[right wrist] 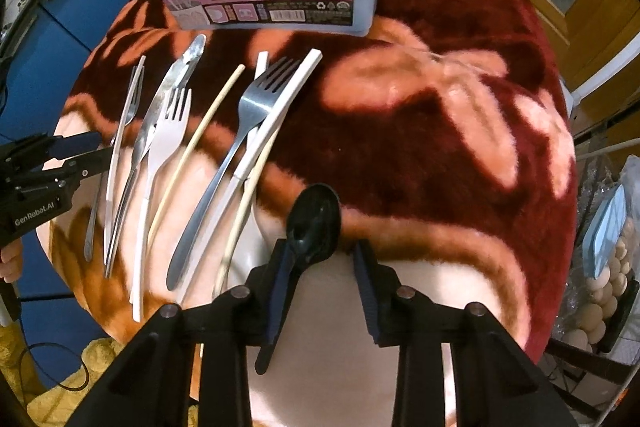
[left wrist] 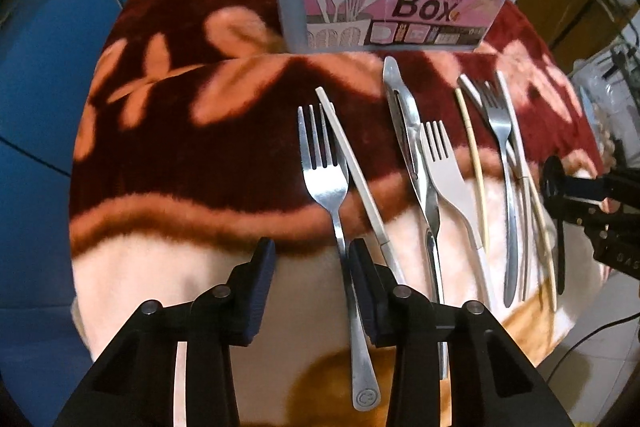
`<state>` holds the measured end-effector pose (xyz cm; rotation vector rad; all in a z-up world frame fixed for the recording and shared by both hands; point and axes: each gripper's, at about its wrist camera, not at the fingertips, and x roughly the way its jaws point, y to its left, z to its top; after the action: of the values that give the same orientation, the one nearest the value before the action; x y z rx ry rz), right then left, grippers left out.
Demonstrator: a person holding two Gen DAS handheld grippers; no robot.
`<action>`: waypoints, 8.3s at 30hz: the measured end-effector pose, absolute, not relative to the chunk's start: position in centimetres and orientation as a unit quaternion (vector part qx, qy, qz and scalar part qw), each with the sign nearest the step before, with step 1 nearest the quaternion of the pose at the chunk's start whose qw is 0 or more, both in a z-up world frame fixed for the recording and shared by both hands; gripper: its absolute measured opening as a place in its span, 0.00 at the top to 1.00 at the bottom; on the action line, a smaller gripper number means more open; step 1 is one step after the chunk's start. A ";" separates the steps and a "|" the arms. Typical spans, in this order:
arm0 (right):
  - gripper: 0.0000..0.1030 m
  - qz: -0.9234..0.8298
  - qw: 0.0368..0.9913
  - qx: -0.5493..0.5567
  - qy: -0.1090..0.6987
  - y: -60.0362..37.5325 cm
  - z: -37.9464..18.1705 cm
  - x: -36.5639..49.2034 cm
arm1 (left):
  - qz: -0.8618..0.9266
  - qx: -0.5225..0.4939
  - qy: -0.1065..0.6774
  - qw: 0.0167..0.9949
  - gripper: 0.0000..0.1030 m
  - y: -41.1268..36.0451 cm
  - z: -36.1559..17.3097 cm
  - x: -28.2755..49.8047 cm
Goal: Organize utensils
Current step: 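Close the left tool on a silver fork while the right tool grasps the black spoon, then lift the fork and spoon and lower both into the blue caddy, then open both tools to drop the fork and spoon into the caddy, then move both open tools back over the remaining utensils, then grasp a white chopstick with the left tool while the right tool grasps another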
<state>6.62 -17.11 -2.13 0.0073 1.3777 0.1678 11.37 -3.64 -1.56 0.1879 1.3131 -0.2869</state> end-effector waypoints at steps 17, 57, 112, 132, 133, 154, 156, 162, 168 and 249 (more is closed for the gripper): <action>0.95 0.082 0.823 0.056 0.559 -18.9 -0.3 5.3 | -0.151 -0.001 0.595 0.789 0.97 -0.4 -0.3 10.6; 0.95 0.131 0.948 0.158 0.244 -19.2 8.4 8.3 | -0.163 -0.048 0.207 0.963 0.97 -2.7 14.2 13.9; 0.95 0.127 0.970 0.131 0.163 -19.7 5.2 18.0 | -0.130 -0.074 0.112 0.982 0.97 -6.3 6.6 19.2; 0.73 0.132 0.961 0.139 0.198 -19.7 4.5 16.1 | -0.145 -0.030 0.157 0.976 0.93 -6.3 6.0 16.8; 0.72 0.134 0.960 0.145 0.197 -19.8 4.6 15.9 | -0.146 -0.030 0.160 0.976 0.91 -6.2 6.1 16.7; 0.72 0.121 0.957 0.127 0.230 -18.8 7.6 8.1 | -0.132 -0.004 0.275 0.952 0.90 -2.6 8.1 11.3; 0.72 0.119 0.955 0.127 0.241 -18.7 7.4 7.4 | -0.129 0.003 0.287 0.949 0.90 -2.3 7.9 10.7; 0.72 0.109 0.944 0.120 0.288 -18.6 6.4 5.8 | -0.136 0.004 0.360 0.923 0.90 -1.4 6.5 10.0; 0.72 0.106 0.923 0.122 0.349 -18.6 4.7 5.2 | -0.140 0.004 0.423 0.895 0.90 -0.9 4.3 9.7; 0.89 0.146 0.825 0.173 0.518 -18.1 0.5 8.9 | -0.149 -0.057 0.578 0.800 0.80 0.0 0.0 10.9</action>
<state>8.87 -18.05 0.55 0.3685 1.1016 0.3113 10.91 0.00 0.04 -0.1221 1.2404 -0.3203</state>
